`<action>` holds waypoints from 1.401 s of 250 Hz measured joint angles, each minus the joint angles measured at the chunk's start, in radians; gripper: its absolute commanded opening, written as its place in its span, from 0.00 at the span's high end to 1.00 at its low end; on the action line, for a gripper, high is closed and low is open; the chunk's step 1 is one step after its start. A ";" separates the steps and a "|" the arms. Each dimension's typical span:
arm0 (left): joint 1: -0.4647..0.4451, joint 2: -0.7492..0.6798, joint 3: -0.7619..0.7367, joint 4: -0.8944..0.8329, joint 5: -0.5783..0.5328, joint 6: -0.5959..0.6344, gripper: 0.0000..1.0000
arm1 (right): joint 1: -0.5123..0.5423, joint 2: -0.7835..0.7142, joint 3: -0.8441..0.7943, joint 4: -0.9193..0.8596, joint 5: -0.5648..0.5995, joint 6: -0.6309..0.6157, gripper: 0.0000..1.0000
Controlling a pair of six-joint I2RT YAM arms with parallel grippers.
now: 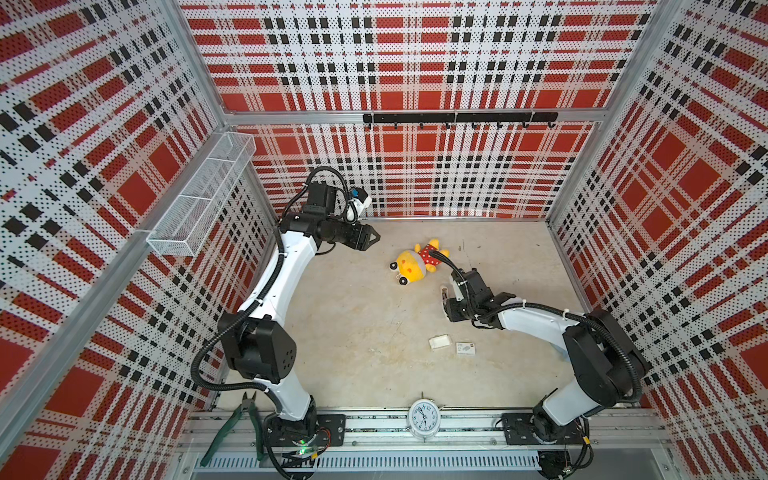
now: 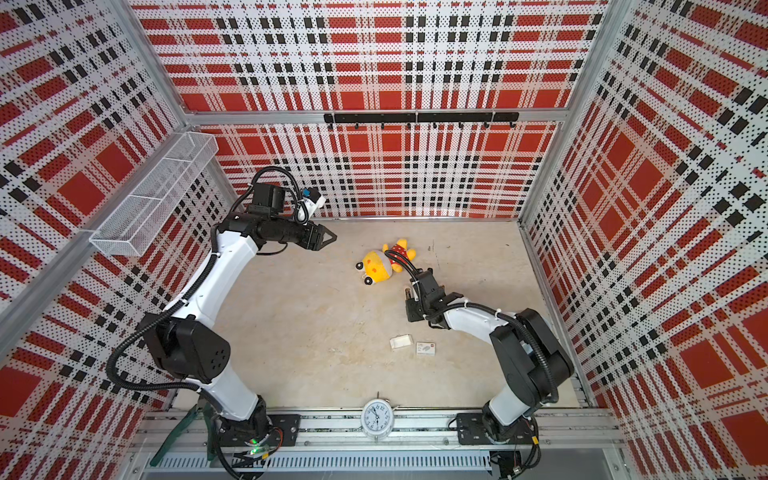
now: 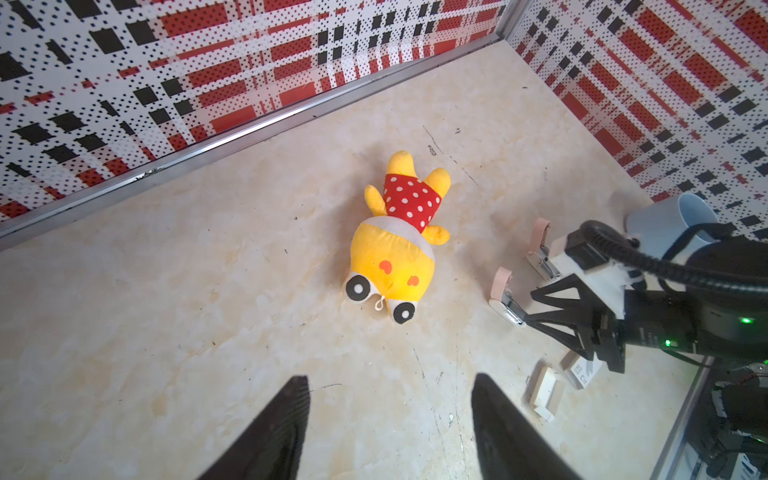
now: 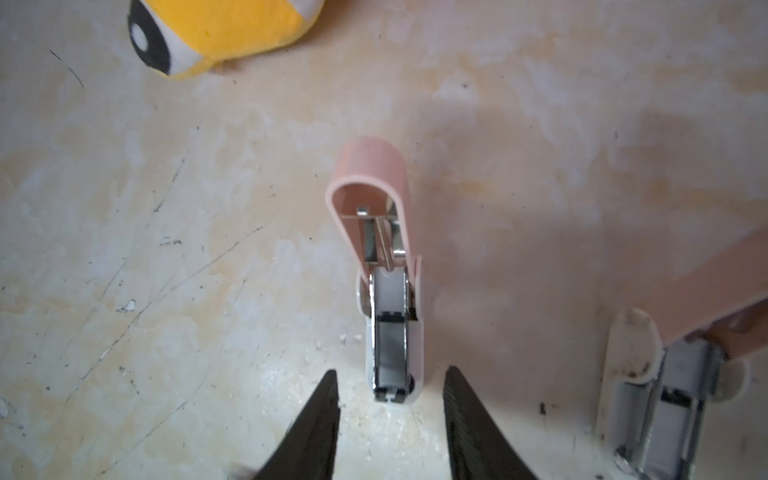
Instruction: Load the staples into the stapler
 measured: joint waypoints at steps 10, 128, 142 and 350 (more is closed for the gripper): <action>0.000 -0.002 0.000 -0.001 0.005 0.004 0.35 | 0.000 0.012 0.000 0.006 -0.004 0.000 0.56; 0.000 -0.015 -0.019 -0.012 0.027 0.019 0.35 | 0.000 0.102 0.012 0.060 -0.021 -0.024 0.66; 0.000 -0.015 -0.019 -0.012 0.027 0.022 0.35 | 0.000 0.108 0.015 0.061 -0.028 -0.031 0.68; 0.127 -0.060 -0.076 -0.043 0.048 0.064 0.34 | 0.136 0.294 0.242 0.039 -0.181 -0.248 0.66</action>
